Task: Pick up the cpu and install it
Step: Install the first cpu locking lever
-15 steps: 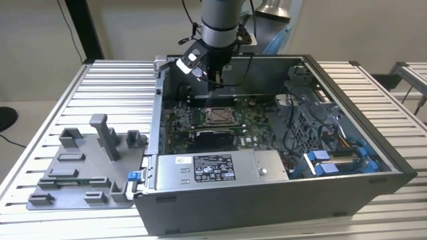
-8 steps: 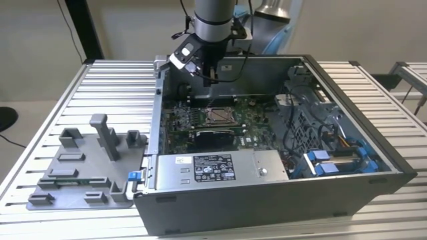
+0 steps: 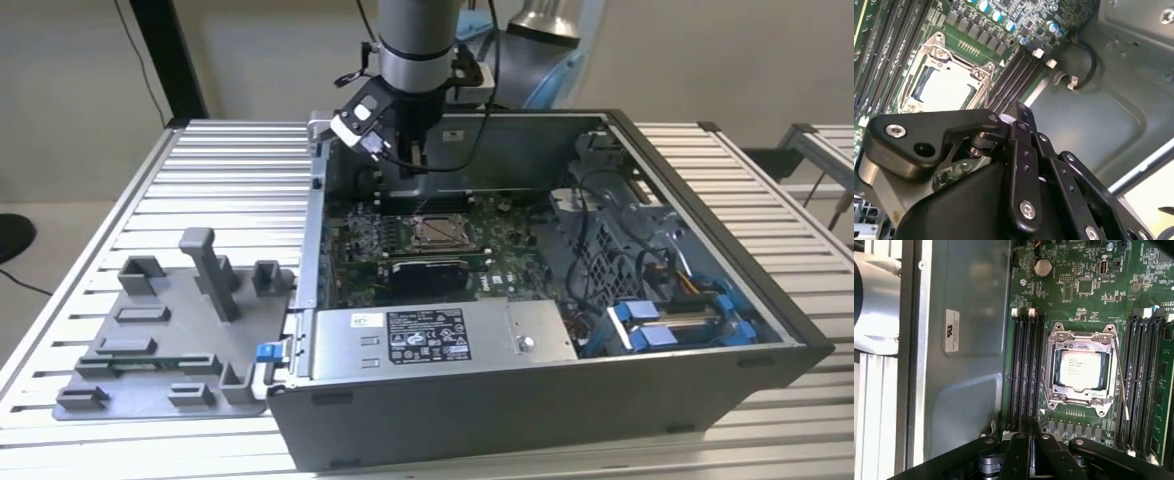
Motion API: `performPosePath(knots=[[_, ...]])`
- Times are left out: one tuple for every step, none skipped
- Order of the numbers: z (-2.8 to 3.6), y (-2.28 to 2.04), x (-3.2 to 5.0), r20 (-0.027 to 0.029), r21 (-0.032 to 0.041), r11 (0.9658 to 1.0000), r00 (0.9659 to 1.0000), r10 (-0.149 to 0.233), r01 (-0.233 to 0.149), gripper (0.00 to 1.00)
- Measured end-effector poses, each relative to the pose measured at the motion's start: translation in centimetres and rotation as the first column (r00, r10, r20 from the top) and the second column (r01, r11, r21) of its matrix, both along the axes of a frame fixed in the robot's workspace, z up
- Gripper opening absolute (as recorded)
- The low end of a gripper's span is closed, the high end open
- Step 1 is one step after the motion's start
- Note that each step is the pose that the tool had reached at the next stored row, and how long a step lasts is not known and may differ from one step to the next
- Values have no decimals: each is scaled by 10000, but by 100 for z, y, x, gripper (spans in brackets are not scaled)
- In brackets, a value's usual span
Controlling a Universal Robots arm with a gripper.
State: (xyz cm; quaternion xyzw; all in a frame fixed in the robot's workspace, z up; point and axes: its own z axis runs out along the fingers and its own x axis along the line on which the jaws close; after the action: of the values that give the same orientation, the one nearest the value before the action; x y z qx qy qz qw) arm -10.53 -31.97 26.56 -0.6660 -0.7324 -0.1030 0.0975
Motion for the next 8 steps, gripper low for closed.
performPosePath(knots=[[-17, 0, 0, 1, 1, 10000, 10000, 0, 0, 0], [-37, 0, 0, 6, 2, 10000, 10000, -2, 2, 0], [-51, 0, 0, 10, 2, 10000, 10000, 0, 0, 0], [-65, 0, -1, 14, 3, 10000, 10000, -1, 1, 0], [-78, 0, -3, 20, 4, 10000, 10000, -2, 2, 0], [-83, 0, -3, 20, 4, 10000, 10000, -1, 1, 0], [-83, 0, -3, 20, 2, 10000, 10000, -1, 1, 0], [-83, 0, -3, 19, 1, 10000, 10000, -1, 1, 0]])
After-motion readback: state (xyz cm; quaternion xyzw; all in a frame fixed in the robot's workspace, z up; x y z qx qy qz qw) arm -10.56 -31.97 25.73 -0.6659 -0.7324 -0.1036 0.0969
